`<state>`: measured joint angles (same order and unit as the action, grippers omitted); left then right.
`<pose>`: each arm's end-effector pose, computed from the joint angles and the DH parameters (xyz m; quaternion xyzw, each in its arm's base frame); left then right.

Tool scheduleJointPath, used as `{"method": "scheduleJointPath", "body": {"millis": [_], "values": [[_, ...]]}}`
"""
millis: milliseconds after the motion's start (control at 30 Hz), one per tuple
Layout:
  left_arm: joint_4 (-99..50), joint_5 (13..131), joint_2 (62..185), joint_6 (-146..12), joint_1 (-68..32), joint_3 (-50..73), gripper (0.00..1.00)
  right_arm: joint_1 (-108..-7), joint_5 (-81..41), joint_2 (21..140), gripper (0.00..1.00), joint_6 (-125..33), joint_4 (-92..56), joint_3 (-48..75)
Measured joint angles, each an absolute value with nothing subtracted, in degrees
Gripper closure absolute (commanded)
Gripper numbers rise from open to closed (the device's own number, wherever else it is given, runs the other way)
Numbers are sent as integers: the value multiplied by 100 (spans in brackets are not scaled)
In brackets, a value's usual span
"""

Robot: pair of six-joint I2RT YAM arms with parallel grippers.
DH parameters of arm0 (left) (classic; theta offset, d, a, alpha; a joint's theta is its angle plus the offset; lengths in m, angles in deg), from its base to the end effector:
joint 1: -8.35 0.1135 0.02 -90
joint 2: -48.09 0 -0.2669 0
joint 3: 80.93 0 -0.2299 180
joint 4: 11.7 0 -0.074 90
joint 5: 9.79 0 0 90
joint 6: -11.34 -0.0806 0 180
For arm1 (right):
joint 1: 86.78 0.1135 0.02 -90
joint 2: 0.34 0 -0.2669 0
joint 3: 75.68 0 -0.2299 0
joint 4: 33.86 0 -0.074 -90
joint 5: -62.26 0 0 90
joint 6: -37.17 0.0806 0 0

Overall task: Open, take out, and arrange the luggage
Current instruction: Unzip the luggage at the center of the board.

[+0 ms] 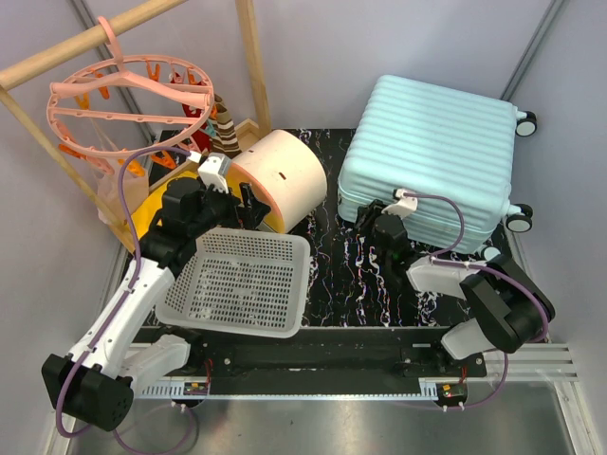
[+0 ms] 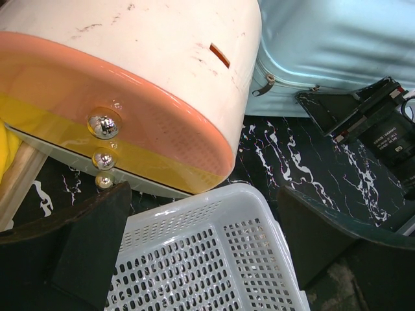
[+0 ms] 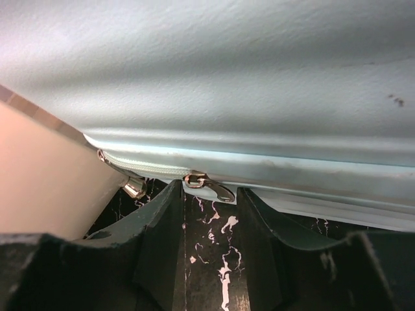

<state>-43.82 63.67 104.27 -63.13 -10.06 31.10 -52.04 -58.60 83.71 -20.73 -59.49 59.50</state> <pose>0.2189 -0.0970 0.3297 0.1025 0.8099 -0.2779 0.5062 0.2780 0.1424 0.1999 0.1470 0.7611 0.1538 0.6127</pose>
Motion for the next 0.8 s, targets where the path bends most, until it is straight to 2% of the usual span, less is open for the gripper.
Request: {"method": "scheduleJointPath", "body": {"millis": [367,800], "values": [[-4354,6352,10421,-6256,-1006,3138,1,-5595,-5200,8555,59,-1947,-5837,5723],[-4343,6278,10355,-6223,-1004,3197,1,-5595,-5125,9165,59,-2030,-6119,5408]]}}
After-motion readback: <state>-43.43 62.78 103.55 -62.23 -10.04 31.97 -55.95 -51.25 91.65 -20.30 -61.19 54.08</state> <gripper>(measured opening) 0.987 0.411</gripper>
